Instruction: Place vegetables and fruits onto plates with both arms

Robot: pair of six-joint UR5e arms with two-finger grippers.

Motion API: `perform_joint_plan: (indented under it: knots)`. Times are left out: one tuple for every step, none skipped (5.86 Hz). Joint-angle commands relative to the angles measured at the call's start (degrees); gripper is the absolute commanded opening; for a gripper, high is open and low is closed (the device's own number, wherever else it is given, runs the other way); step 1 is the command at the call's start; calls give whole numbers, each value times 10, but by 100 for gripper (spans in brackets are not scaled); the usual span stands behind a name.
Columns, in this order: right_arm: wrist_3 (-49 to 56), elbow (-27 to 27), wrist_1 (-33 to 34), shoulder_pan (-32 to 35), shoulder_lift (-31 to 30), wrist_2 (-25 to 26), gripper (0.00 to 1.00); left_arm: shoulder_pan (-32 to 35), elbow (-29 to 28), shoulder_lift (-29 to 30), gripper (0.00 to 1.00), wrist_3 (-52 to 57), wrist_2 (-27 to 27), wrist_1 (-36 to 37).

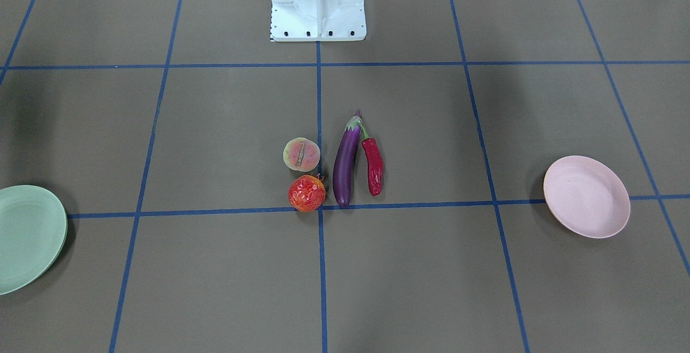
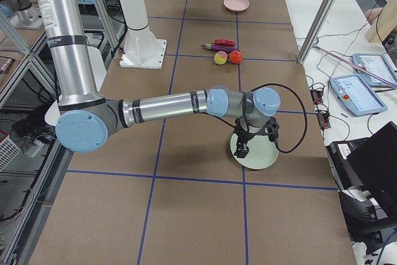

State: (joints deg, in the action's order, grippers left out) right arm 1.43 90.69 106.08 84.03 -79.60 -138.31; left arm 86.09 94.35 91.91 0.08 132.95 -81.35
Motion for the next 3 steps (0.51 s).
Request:
perform_joint_plan:
  knots:
    - [0,-3,0,0,-2,2,100,33,8,-30,100,-5,9,-75]
    - [-2,-2,0,0,-5,2,100,31,7,-31,100,-9,9,-78]
    - [-6,0,0,0,-5,2,100,30,16,-34,100,-12,13,-78]
